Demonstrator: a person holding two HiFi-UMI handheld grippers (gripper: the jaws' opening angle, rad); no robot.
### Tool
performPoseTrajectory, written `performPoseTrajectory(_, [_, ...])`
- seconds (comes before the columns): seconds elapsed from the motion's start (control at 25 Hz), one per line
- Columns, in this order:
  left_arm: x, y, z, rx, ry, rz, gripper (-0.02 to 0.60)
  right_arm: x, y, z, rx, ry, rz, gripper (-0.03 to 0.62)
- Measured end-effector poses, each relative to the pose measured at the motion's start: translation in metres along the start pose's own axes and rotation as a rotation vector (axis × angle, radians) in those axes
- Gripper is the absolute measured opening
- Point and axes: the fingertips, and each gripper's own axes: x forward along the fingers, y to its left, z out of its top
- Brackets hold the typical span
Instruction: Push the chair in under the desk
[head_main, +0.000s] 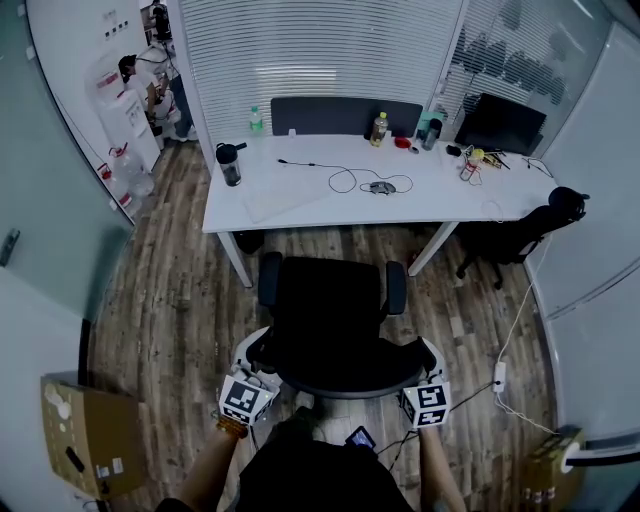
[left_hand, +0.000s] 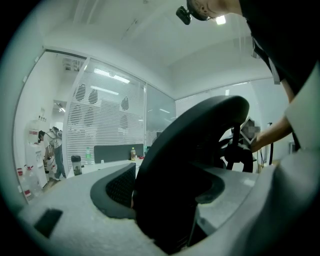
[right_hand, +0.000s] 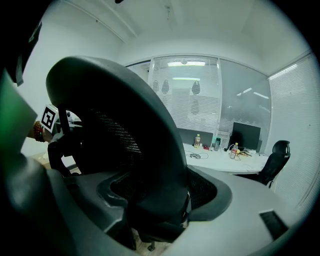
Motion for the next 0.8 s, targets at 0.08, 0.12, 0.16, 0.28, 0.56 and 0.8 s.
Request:
performPoseTrajectory(0.08, [0.005,0.004,-0.004,-0.006,0.006,0.006,0.296,0.006,-0.004,0.001,0.001,0.005,-0.001,0.293])
performPoseTrajectory(0.12, [0.008,0.007,-0.005,-0.008,0.009,0.008,0.296,0.009,-0.006,0.003,0.002,0.011,-0.002,0.291])
performPoseTrajectory(0.16, [0.012,0.009,-0.003,-0.009,0.011,0.007,0.296,0.012,-0.007,0.006,0.003,0.019,-0.002,0.291])
performPoseTrajectory(0.28, [0.022,0.016,-0.001,-0.003,0.014,-0.014,0.294,0.020,-0.010,0.016,0.008,0.031,-0.009,0.291])
performPoseTrajectory(0.56, [0.048,0.034,0.000,0.018,0.007,-0.039,0.293,0.043,-0.022,0.022,0.013,0.041,-0.027,0.290])
performPoseTrajectory(0.8, [0.069,0.052,0.005,0.018,0.012,-0.025,0.295,0.064,-0.032,0.026,0.024,0.027,-0.031,0.290])
